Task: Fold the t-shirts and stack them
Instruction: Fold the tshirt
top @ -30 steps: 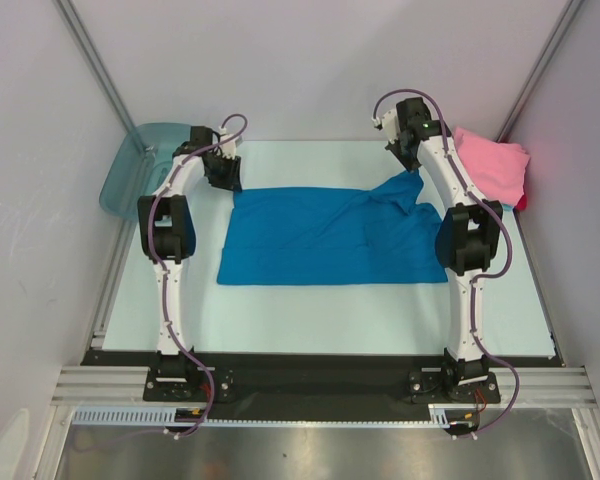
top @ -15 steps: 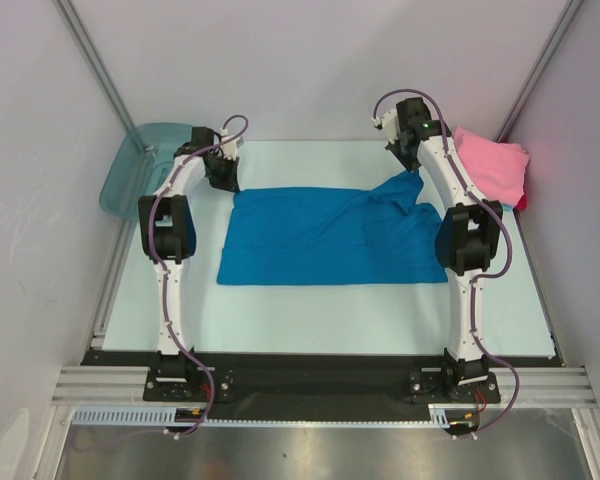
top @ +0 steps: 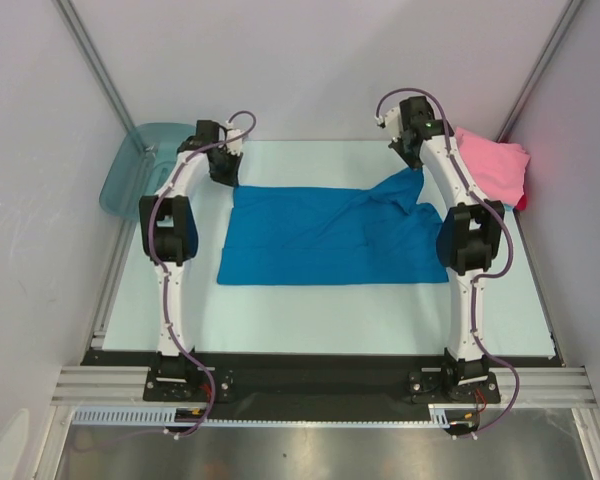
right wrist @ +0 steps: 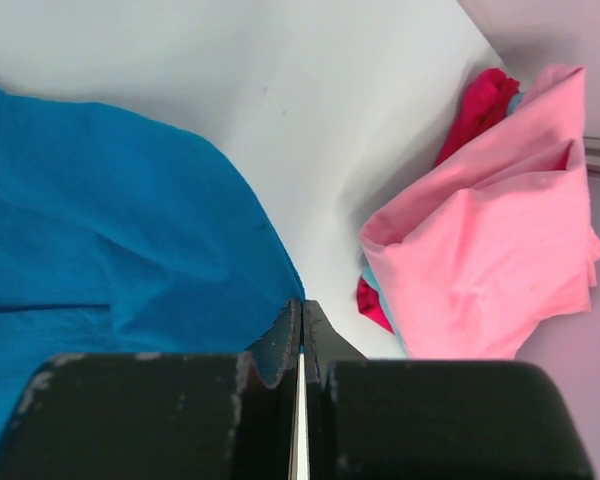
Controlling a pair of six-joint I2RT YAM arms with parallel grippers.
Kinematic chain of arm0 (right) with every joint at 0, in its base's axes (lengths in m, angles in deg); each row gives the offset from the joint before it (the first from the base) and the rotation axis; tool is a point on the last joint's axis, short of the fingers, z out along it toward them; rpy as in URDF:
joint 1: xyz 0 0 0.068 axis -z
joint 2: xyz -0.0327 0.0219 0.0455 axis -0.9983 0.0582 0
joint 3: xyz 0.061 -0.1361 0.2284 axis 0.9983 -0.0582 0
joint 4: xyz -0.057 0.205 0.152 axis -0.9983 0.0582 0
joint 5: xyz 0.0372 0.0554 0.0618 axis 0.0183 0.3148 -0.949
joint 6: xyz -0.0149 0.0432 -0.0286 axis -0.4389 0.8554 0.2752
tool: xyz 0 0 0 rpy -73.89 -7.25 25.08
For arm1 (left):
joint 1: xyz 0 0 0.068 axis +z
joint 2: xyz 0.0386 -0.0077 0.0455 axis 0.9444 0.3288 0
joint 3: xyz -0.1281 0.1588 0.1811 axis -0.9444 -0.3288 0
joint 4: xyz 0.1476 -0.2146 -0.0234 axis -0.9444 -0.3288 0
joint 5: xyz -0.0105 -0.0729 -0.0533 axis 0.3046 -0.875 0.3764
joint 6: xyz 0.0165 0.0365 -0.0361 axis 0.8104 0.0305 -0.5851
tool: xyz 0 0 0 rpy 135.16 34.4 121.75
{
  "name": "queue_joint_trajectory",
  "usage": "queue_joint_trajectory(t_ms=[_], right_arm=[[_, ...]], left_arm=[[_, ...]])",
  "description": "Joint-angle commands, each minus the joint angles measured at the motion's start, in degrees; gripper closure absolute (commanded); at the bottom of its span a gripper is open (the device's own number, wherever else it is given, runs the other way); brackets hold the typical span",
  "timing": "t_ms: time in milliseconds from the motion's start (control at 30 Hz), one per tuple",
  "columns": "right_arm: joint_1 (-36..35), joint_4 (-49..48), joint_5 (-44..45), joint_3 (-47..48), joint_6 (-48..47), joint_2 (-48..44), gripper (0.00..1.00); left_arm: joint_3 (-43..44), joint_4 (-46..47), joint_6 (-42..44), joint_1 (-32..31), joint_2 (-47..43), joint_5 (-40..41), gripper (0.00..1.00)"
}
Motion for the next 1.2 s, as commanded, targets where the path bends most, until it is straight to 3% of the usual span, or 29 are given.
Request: queue_joint_trajectory(t_ms=[0,500,867,1167], right_arm=[[1.21,-2.72,1.53,3.07,-1.21,-2.00,1.00],[5.69,-3.26,-2.33,-2.02,-2.88,-6.30,1.00],[8.16,-2.64,-6.99,-17.04,-5.25,-13.50,1.00],[8.50,1.14,-11.21,-22.32,-5.96,-16.41,1.00]], left_arm=[[1.09,0.59,2.56,-1.39,-9.54,2.58,1.00],[-3.48,1.03,7.21,-2.97,-18.25,5.92,1.00],[-8.84,1.02,9.94,-2.01,-21.59,6.71,1.00],[-10.69,0.94,10.91,0.37,-23.26,6.98,1.00]])
